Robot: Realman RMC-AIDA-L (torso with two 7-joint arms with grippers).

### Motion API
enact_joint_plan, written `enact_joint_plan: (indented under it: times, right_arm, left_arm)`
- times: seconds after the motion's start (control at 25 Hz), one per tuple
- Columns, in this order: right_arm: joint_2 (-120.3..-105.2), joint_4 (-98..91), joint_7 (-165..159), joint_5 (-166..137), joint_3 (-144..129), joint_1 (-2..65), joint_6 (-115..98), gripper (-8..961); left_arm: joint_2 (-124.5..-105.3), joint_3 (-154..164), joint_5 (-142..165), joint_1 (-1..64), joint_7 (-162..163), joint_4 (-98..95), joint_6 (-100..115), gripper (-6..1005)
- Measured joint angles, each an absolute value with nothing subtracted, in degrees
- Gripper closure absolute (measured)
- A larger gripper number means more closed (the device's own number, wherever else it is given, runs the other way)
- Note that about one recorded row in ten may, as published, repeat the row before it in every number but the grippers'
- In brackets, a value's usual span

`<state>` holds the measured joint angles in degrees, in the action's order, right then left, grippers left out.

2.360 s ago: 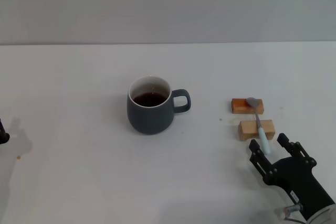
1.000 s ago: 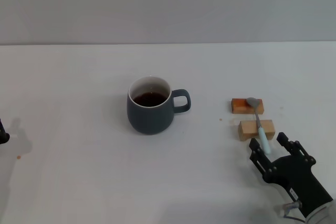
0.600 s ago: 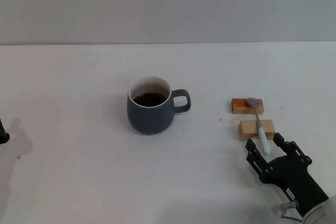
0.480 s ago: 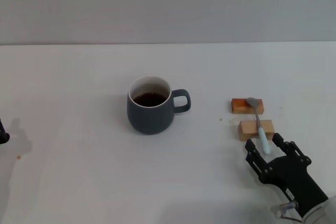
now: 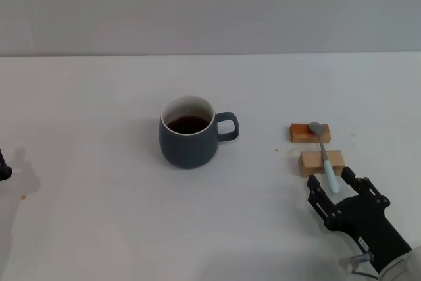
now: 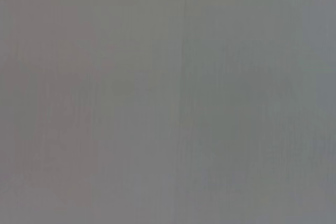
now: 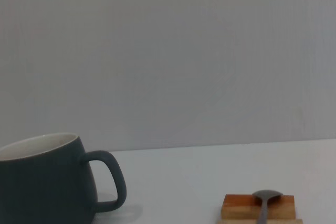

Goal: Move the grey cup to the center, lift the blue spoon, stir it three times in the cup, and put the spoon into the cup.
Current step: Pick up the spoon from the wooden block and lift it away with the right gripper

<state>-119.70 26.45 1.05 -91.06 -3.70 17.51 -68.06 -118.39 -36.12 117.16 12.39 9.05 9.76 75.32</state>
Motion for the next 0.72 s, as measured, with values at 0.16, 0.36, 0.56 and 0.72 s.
enact_joint_plan:
  times: [0.16,0.36,0.56,0.72]
  right_arm:
    - [-119.70,26.72,1.05,-91.06,-3.69,17.40,-68.26,302]
    - [-119.70,26.81,1.17,-91.06,-3.91,17.49,-68.31,310]
    - [-119.70,26.87,1.32,-91.06,-3.74,17.43,-68.35,318]
    - [-119.70,26.89,1.37,-91.06,-3.58,17.36,-68.37,325]
  left_arm:
    - [-118.38,-36.12,117.16,12.32,9.05,9.75,75.33,1001]
    - [-118.39,-36.12,117.16,12.30,9.05,9.76,75.33,1001]
    - [-118.39,-36.12,117.16,12.30,9.05,9.76,75.32,1001]
    - [-118.39,-36.12,117.16,12.24,9.05,9.75,75.33,1001]
